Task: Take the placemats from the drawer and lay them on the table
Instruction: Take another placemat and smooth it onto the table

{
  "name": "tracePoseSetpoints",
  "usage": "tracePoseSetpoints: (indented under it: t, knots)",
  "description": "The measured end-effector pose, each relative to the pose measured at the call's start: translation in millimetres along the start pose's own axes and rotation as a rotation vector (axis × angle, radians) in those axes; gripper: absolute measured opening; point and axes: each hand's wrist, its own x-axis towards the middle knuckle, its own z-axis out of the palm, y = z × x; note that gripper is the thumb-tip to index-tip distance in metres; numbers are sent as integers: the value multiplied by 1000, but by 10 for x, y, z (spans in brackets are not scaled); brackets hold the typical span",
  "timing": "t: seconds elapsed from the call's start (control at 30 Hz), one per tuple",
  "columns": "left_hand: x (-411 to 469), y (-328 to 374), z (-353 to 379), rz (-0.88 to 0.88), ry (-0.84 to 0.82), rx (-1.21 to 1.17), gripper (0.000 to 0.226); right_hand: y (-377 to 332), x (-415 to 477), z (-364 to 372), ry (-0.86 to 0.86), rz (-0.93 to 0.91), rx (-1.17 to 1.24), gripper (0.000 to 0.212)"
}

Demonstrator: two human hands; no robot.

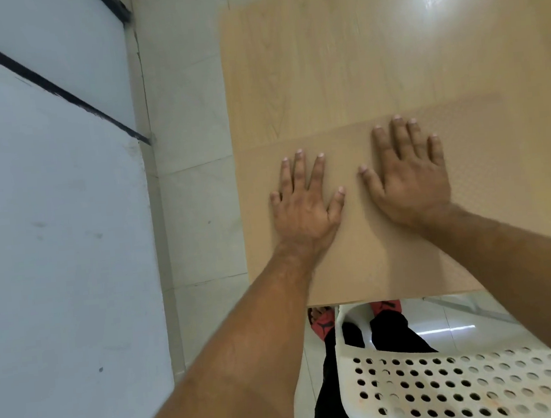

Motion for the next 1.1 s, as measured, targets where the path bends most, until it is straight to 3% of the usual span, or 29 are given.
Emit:
tracePoseSetpoints:
  t: [0.33, 0.77, 0.9, 1.1]
  knots:
    - [-12, 64, -36, -9, -11, 13, 69, 927, -60, -230, 32, 239, 37, 82]
    - [-18, 291, -278, -40, -119, 22, 71, 928, -384, -361, 4, 183, 50, 83]
    - [-220, 640, -392, 57, -120, -16, 68, 903, -857, -470, 4, 227, 111, 77]
    - [-647, 1375, -396, 311, -181, -67, 64, 1255, -1691, -722, 54, 488, 307, 69]
